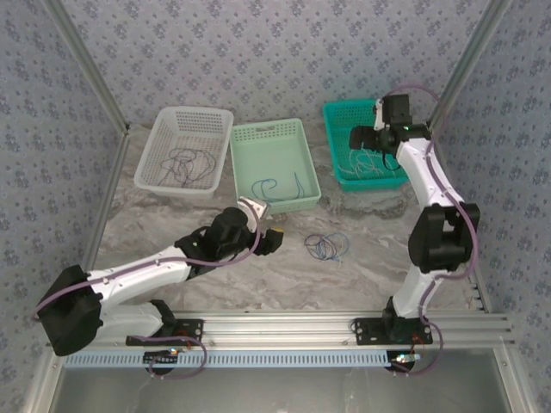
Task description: Untangle the cables
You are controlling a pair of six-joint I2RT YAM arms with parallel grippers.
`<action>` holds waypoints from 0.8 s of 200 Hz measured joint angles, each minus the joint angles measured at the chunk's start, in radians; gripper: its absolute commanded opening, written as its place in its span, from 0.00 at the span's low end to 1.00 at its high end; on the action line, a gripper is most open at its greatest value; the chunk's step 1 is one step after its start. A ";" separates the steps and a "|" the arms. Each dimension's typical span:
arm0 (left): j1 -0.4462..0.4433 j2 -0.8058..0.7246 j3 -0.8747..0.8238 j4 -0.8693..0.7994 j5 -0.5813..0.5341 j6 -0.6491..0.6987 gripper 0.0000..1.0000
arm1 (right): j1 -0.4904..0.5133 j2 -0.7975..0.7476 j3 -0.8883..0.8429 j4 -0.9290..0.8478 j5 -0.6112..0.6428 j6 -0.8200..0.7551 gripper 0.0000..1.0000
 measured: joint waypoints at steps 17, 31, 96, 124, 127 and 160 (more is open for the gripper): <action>0.000 0.024 0.011 -0.013 0.023 0.015 0.80 | 0.008 -0.121 -0.094 0.001 -0.004 0.000 0.91; 0.001 0.041 0.026 -0.025 0.050 0.034 0.79 | 0.023 -0.228 -0.171 0.002 -0.018 0.011 0.89; 0.006 0.269 0.282 -0.173 0.306 0.214 0.67 | 0.133 -0.651 -0.712 0.076 -0.113 0.135 0.87; 0.006 0.383 0.360 -0.237 0.390 0.303 0.64 | 0.140 -0.752 -0.875 0.067 -0.122 0.188 0.87; 0.006 0.399 0.370 -0.249 0.400 0.315 0.63 | 0.140 -0.763 -0.886 0.065 -0.124 0.193 0.87; 0.006 0.536 0.483 -0.357 0.474 0.422 0.60 | 0.125 -0.837 -0.924 0.066 -0.131 0.230 0.87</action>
